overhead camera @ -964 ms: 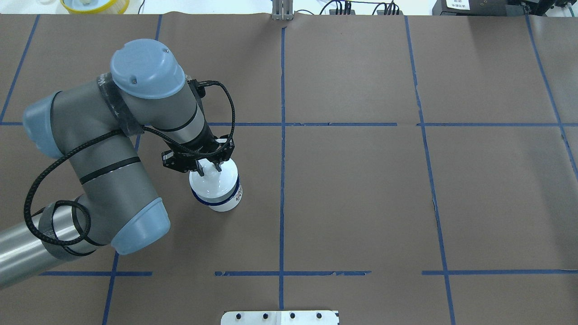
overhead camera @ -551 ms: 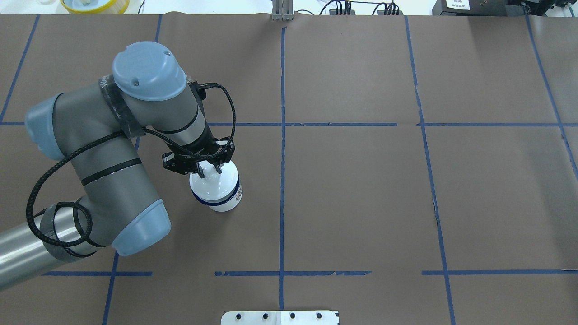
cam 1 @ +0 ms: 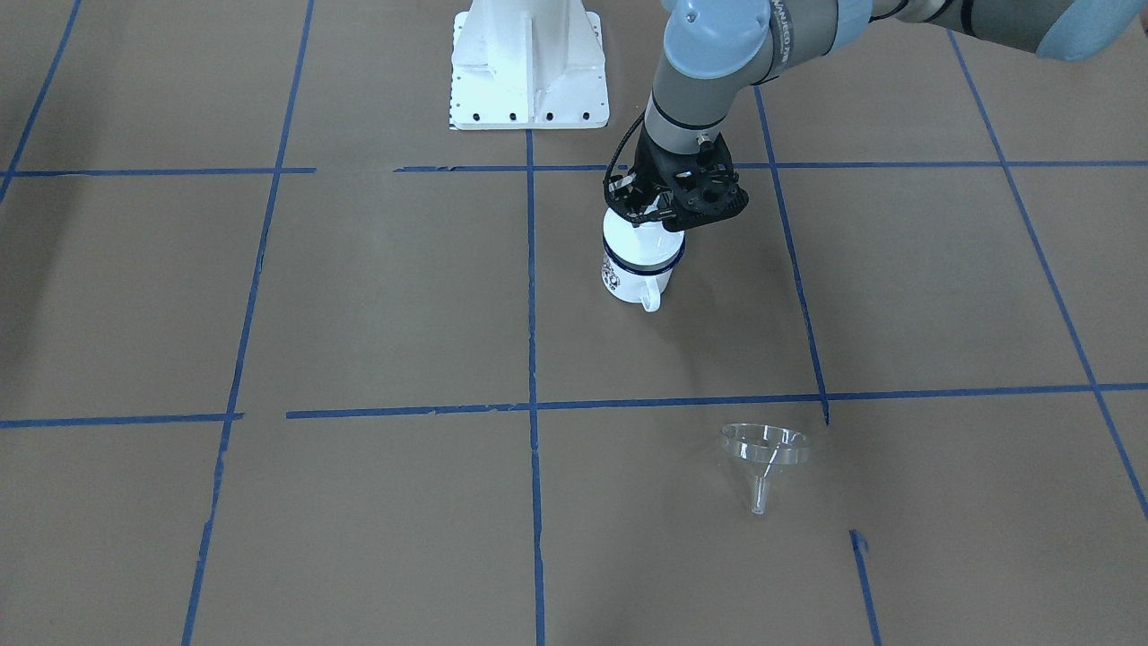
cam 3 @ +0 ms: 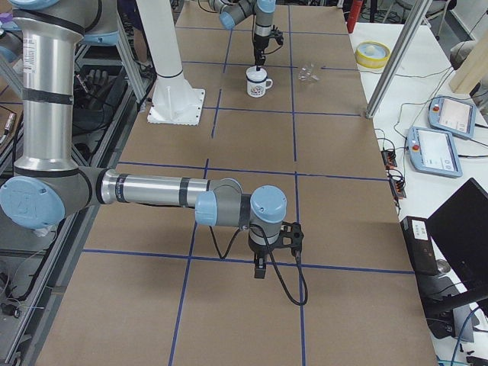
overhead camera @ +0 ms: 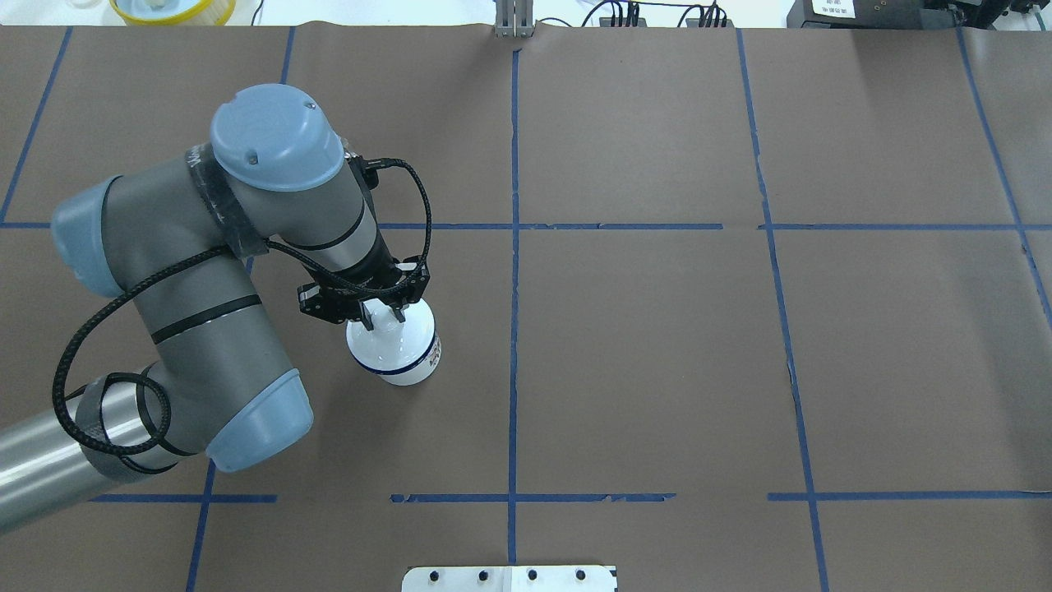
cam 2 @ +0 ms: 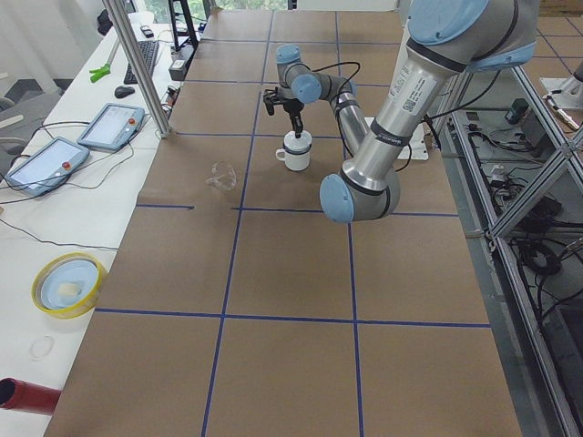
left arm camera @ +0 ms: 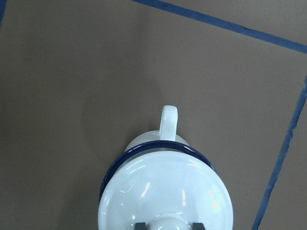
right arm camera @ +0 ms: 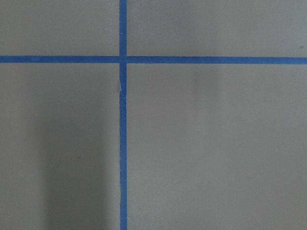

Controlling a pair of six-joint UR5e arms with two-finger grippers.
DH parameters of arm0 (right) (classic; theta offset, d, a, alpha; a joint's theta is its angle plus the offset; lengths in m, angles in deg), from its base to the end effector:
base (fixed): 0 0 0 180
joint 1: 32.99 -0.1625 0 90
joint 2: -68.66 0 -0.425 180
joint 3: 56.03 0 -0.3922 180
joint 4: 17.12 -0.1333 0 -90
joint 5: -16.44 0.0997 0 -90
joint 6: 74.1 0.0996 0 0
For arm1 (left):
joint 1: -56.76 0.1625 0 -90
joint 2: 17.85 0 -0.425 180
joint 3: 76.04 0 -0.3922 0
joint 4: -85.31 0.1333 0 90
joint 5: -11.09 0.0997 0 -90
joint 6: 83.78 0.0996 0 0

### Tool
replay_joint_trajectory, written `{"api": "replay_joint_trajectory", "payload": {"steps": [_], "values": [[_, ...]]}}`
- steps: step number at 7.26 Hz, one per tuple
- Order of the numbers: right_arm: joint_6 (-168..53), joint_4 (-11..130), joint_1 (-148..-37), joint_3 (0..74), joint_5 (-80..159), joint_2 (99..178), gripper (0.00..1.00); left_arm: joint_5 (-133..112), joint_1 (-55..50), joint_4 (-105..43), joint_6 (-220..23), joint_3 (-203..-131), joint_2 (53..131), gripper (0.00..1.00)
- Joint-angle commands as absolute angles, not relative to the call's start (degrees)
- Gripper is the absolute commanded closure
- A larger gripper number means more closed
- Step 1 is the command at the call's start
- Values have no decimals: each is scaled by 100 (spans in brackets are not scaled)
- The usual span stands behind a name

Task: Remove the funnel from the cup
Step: 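Lower the white lid onto the mug's rim with the left gripper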

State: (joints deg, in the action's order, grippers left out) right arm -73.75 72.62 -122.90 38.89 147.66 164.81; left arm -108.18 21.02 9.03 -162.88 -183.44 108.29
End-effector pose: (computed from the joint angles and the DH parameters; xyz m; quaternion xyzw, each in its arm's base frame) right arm 0.0670 -0.4451 0.6701 -0.0093 -0.3520 0.0051 0.9360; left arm 0.4505 -0.4284 0.1932 -0.0877 0.3966 -0.1116 0.9069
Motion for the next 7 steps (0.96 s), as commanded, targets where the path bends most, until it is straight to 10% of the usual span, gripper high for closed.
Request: {"api": "replay_joint_trajectory", "payload": {"steps": [1,6,7], "values": [[-7375,7262,-12290,3889,14766,16481,0,-10818,2107,903,-16289,-18362,10801,100],[-7375,7262,-12290,3889,14766,16481,0,-10800,2125,885,-16280,-18301,10792,98],[-7375,7262,-12290,3889,14766,16481,0,-10800,2125,781,-16288,-18266,10783,33]]}}
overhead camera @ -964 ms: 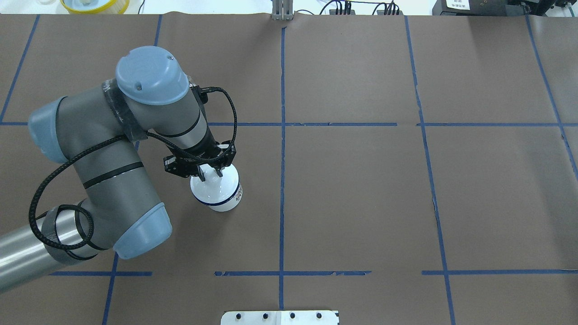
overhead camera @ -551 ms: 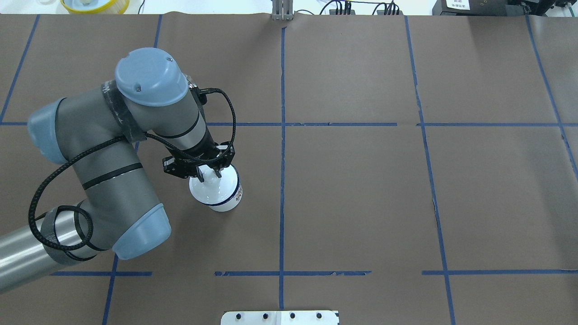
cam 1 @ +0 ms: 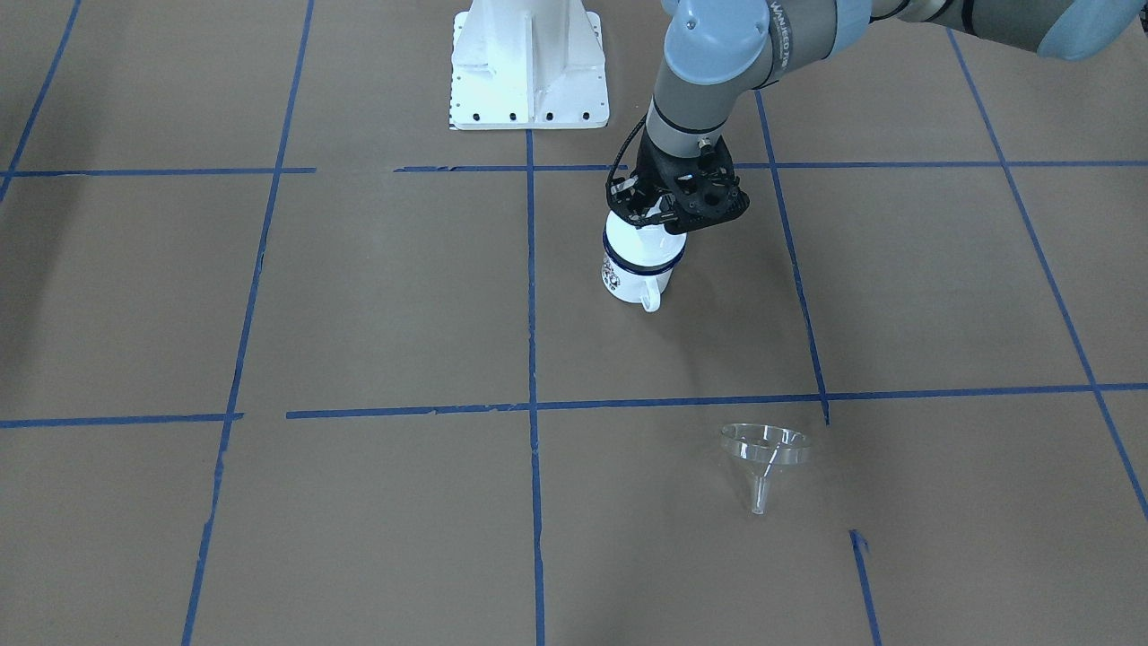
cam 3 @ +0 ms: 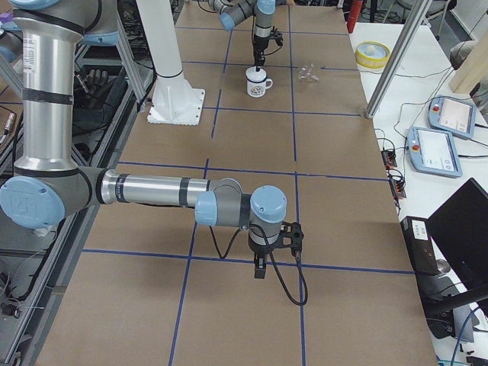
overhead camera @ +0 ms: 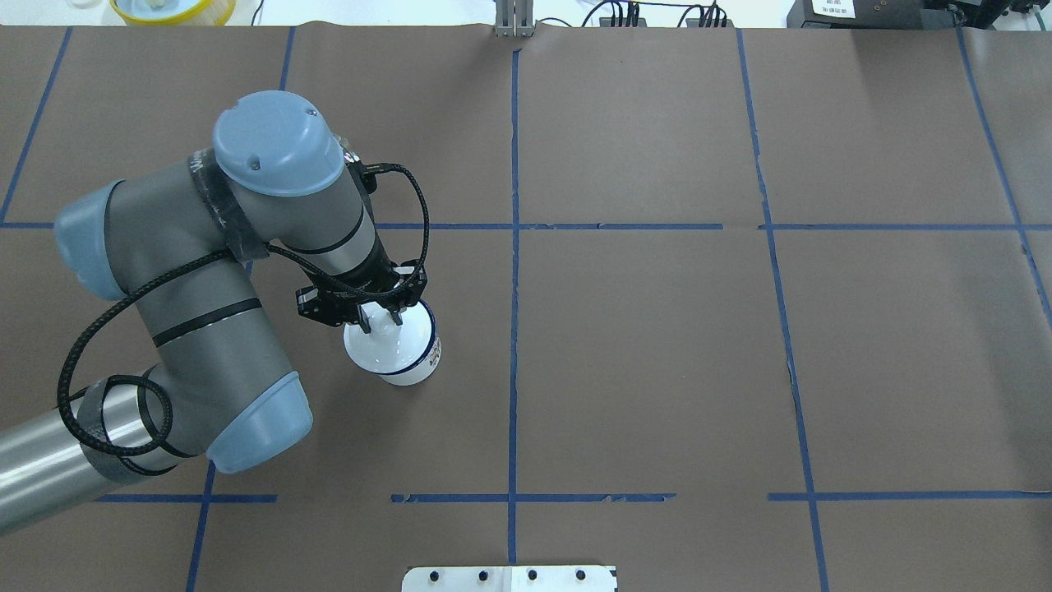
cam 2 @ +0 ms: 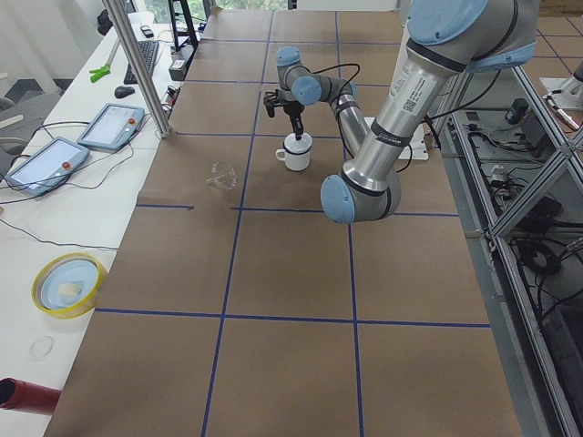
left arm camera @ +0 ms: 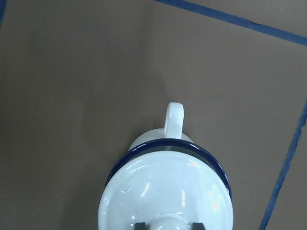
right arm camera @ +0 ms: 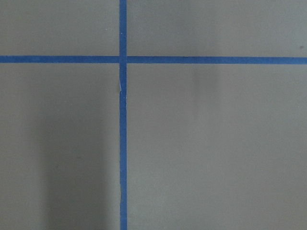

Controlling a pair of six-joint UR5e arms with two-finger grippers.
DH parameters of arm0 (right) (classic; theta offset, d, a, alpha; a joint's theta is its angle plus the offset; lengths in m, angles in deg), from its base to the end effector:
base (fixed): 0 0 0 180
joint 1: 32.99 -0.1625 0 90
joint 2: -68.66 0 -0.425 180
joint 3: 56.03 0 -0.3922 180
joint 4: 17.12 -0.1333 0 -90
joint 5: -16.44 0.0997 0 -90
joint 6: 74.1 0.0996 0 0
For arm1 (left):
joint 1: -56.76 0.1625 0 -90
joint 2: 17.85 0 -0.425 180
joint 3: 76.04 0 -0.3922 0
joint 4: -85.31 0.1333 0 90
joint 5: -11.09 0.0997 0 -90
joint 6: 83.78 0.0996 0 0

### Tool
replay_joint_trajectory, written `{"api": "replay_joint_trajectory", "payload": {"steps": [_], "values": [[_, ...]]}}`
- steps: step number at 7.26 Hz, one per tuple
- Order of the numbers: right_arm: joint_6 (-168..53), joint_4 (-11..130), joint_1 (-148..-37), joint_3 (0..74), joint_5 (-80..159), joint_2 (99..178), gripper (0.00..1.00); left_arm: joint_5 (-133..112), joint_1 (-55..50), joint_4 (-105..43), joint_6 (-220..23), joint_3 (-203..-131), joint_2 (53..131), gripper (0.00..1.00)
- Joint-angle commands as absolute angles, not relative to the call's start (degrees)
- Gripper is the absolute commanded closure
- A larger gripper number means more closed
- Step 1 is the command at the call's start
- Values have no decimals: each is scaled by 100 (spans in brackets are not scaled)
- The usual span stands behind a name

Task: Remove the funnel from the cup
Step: 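Lower the white lid onto the mug's rim with the left gripper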

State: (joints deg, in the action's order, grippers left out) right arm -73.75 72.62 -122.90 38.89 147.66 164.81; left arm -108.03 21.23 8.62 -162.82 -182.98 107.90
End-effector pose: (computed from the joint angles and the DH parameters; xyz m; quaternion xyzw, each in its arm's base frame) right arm 0.0670 -0.4451 0.6701 -0.0093 -0.3520 0.0051 0.9360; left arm 0.4539 -0.4283 0.1995 -0.0888 0.3931 -0.1111 0.9084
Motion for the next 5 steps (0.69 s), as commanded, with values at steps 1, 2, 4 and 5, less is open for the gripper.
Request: {"api": "replay_joint_trajectory", "payload": {"steps": [1,2,4,5], "values": [[-7375,7262,-12290,3889,14766,16481,0,-10800,2125,771,-16289,-18257,10783,0],[-7375,7262,-12290,3889,14766,16481,0,-10809,2125,771,-16289,-18266,10783,0],[-7375,7262,-12290,3889,14766,16481,0,-10800,2125,771,-16289,-18266,10783,0],[-7375,7262,-12290,3889,14766,16481,0,-10800,2125,779,-16289,-18309,10783,0]]}}
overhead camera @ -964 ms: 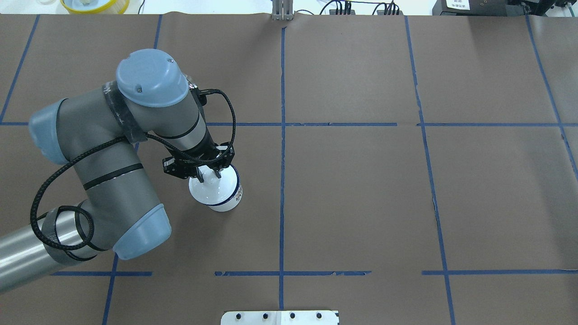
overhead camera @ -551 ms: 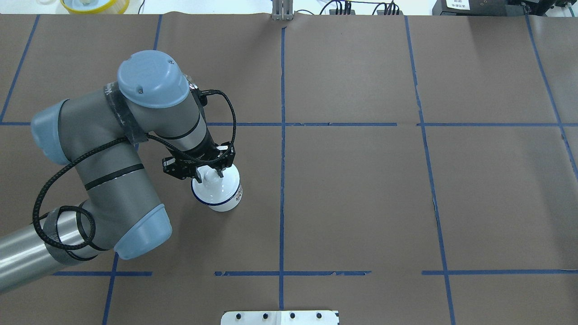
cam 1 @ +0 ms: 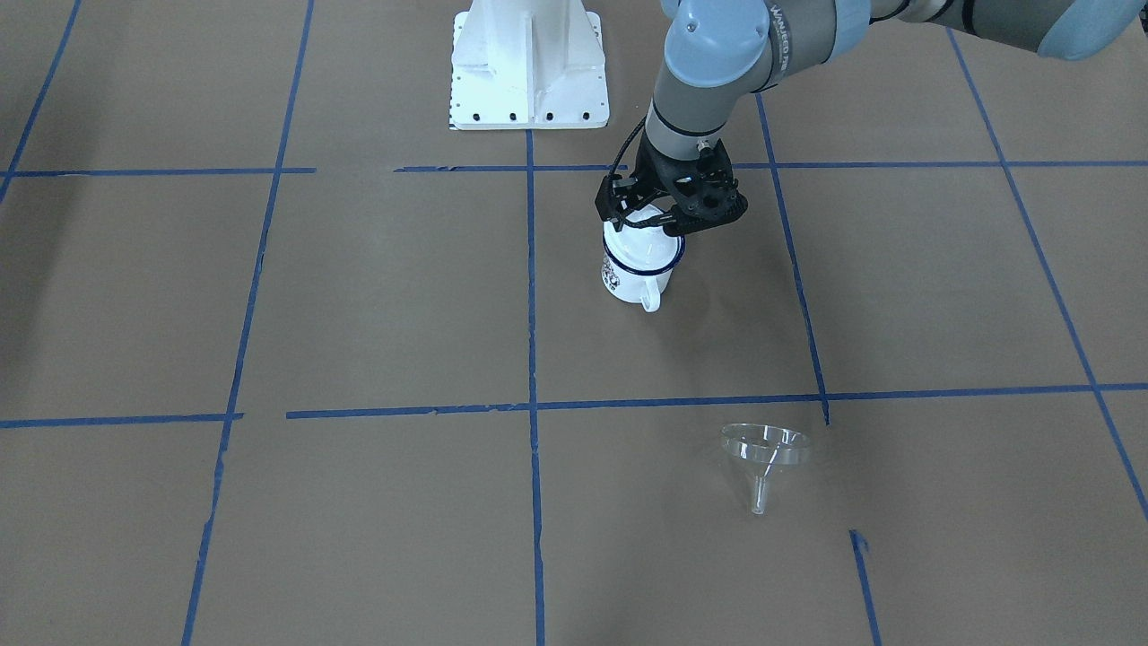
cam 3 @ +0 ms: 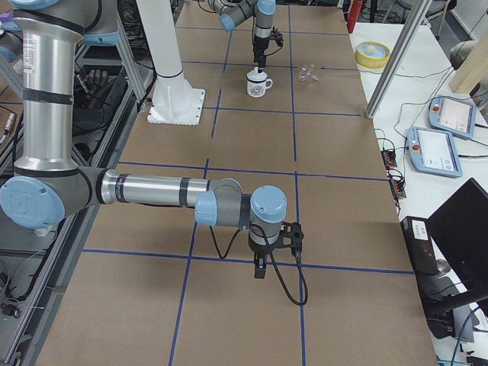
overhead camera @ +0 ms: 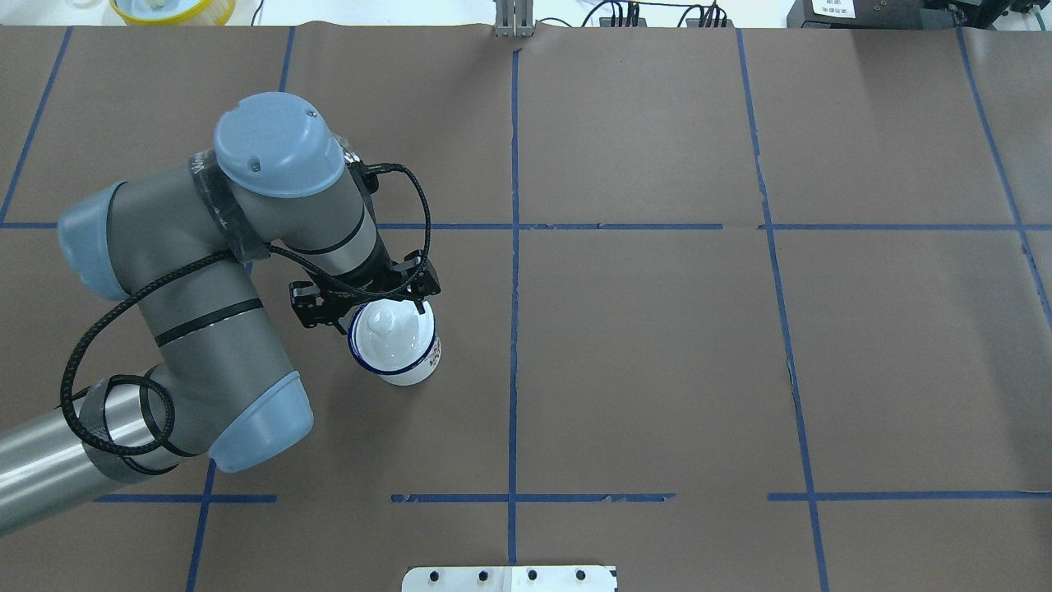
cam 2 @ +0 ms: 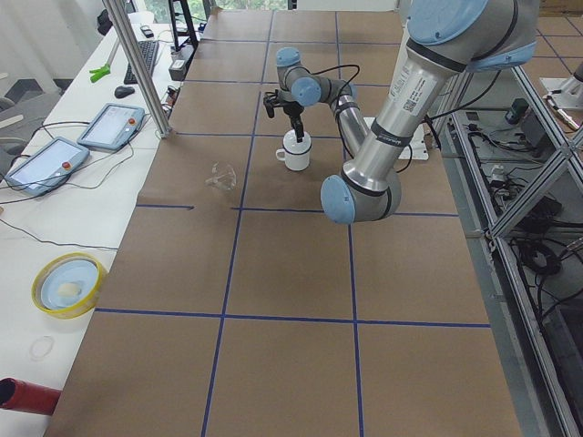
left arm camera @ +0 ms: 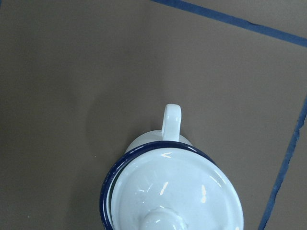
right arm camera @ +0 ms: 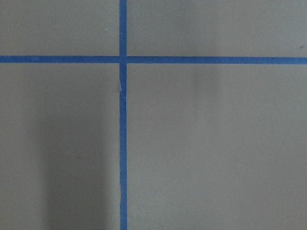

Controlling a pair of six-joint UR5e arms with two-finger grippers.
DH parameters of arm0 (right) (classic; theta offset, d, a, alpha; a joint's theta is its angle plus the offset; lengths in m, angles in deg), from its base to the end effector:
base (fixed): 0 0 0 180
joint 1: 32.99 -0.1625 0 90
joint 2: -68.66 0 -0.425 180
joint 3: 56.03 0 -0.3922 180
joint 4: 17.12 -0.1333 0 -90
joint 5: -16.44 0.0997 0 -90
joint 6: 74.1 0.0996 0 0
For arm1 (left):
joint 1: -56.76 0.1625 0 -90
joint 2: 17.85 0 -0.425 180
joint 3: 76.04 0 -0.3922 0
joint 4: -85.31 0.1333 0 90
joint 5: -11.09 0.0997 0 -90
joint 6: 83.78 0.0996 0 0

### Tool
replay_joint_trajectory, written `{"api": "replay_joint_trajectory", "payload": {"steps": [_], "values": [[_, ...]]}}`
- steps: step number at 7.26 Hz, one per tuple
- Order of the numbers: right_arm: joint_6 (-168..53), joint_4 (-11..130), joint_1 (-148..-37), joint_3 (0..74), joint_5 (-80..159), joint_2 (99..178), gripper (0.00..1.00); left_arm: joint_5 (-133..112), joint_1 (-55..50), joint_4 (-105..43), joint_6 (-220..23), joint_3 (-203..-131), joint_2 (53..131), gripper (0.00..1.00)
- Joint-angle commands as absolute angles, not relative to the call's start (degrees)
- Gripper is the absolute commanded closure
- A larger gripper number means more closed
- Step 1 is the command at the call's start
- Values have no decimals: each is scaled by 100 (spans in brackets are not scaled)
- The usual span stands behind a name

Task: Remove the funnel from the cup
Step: 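Lower the white lid onto the mug's rim with the left gripper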

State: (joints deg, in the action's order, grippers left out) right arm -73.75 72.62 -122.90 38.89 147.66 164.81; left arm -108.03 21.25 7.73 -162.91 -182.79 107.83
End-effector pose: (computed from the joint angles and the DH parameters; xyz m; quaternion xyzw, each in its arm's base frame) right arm 0.0670 -0.4451 0.6701 -0.0093 -0.3520 0.0051 0.9360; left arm 0.4549 -0.4288 0.1994 -0.0868 0.3974 -0.1100 0.9069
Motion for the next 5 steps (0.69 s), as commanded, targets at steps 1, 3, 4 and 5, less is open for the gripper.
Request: {"api": "replay_joint_trajectory", "payload": {"steps": [1,3,4,5], "values": [[-7375,7262,-12290,3889,14766,16481,0,-10809,2125,806,-16297,-18440,10818,0],[-7375,7262,-12290,3889,14766,16481,0,-10835,2116,771,-16315,-18723,10888,0],[-7375,7262,-12290,3889,14766,16481,0,-10818,2125,484,-16515,-18662,10958,0],[-7375,7262,-12290,3889,14766,16481,0,-10809,2133,11,-16543,-18383,10950,0]]}}
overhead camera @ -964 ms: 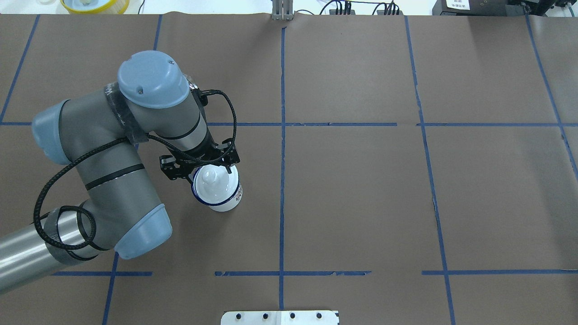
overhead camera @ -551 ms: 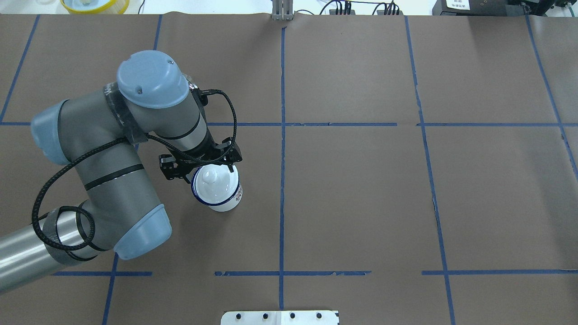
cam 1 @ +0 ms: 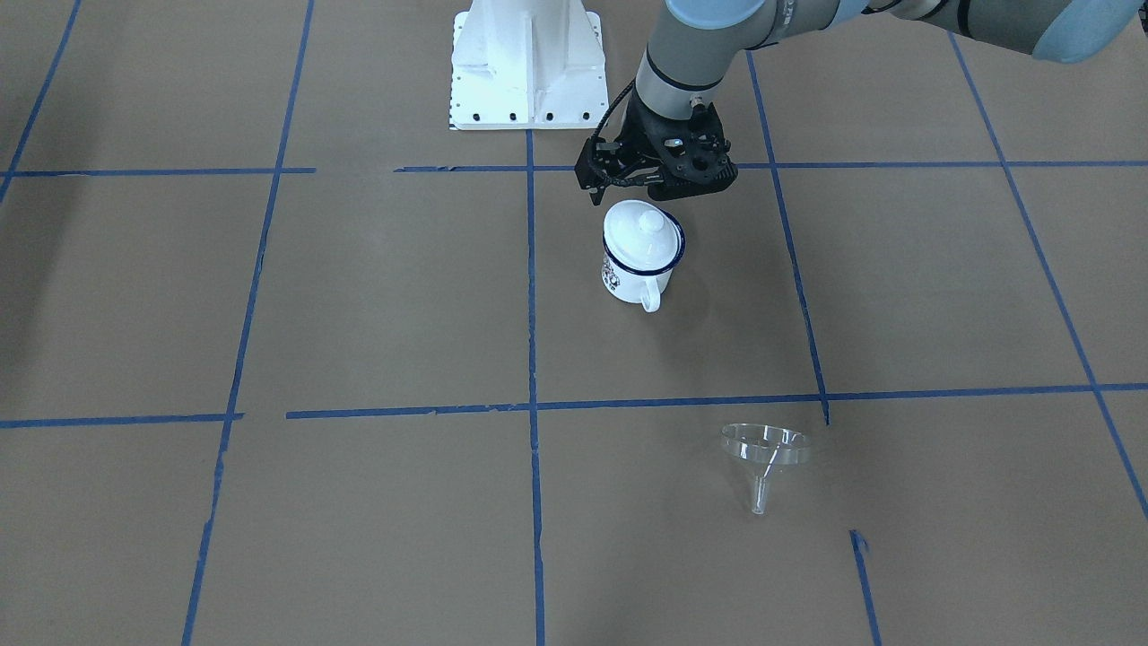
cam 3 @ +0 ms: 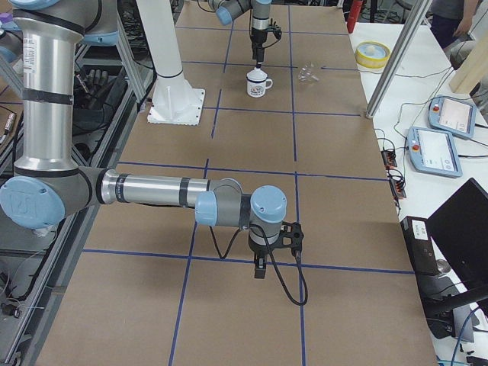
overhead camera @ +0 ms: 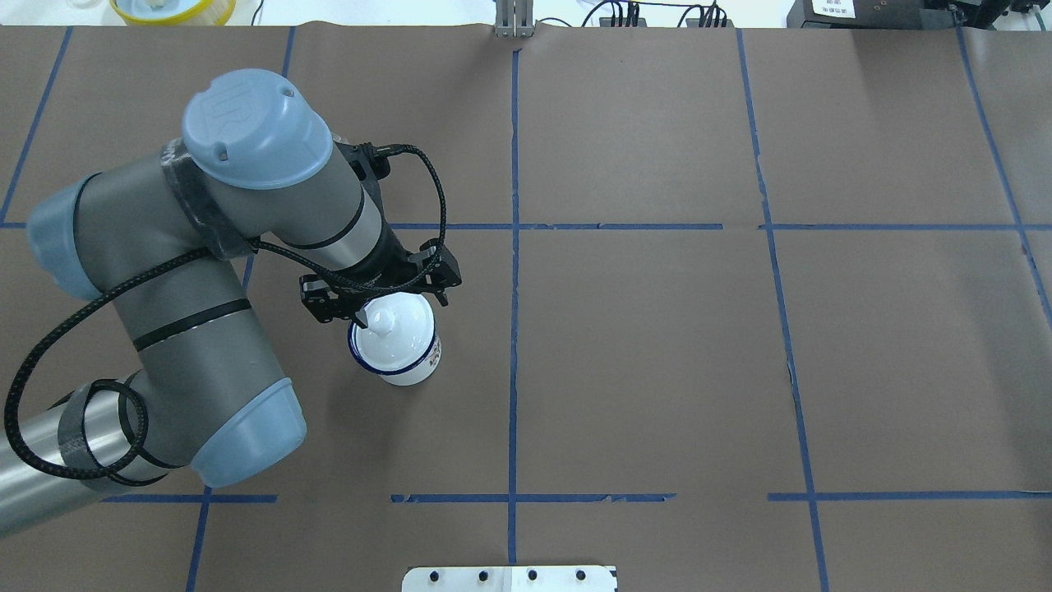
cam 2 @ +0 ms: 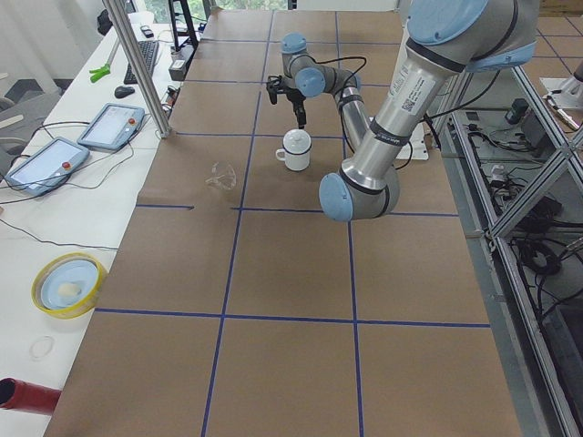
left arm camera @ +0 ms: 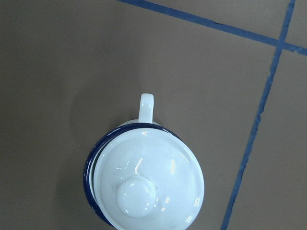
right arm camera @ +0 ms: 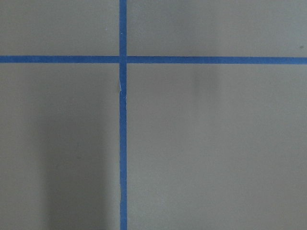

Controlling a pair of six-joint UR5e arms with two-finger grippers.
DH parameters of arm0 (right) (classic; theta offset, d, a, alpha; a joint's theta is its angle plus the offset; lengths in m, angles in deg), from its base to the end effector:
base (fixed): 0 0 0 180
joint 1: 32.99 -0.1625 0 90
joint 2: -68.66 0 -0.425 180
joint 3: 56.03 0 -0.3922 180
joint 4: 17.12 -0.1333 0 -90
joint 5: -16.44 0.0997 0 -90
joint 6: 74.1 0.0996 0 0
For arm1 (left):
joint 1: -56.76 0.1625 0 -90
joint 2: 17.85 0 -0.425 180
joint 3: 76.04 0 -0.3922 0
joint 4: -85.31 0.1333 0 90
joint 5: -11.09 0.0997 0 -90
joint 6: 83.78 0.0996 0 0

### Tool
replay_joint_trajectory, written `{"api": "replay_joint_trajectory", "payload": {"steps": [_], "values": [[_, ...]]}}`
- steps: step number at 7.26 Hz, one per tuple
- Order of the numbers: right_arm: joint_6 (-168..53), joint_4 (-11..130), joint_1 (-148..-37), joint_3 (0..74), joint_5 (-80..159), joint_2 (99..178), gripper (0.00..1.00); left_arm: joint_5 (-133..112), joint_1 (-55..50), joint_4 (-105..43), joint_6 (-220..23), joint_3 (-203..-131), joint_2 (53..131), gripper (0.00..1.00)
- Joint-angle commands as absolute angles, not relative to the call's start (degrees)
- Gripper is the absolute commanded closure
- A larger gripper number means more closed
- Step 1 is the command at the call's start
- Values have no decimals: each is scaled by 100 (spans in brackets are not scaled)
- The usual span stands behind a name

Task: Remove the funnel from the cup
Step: 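Open the left gripper and raise it off the lid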

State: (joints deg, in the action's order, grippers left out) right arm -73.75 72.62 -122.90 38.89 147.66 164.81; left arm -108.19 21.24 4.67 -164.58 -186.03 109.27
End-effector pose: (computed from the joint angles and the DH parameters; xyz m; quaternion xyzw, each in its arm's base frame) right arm 0.0670 -0.4451 0.6701 -0.0093 -0.3520 0.0051 0.9360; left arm 0.4399 -0.4179 0.1567 -0.0648 0.4501 -0.1018 0.8848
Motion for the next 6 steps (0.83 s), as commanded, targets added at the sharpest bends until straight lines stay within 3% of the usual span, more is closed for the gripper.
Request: {"api": "replay_joint_trajectory", "payload": {"steps": [1,6], "values": [[-7375,7262,-12290,3889,14766,16481,0,-10809,2134,-333,-16543,-18136,10959,0],[-7375,7262,-12290,3889,14766,16481,0,-10809,2169,-873,-16710,-17721,11038,0]]}}
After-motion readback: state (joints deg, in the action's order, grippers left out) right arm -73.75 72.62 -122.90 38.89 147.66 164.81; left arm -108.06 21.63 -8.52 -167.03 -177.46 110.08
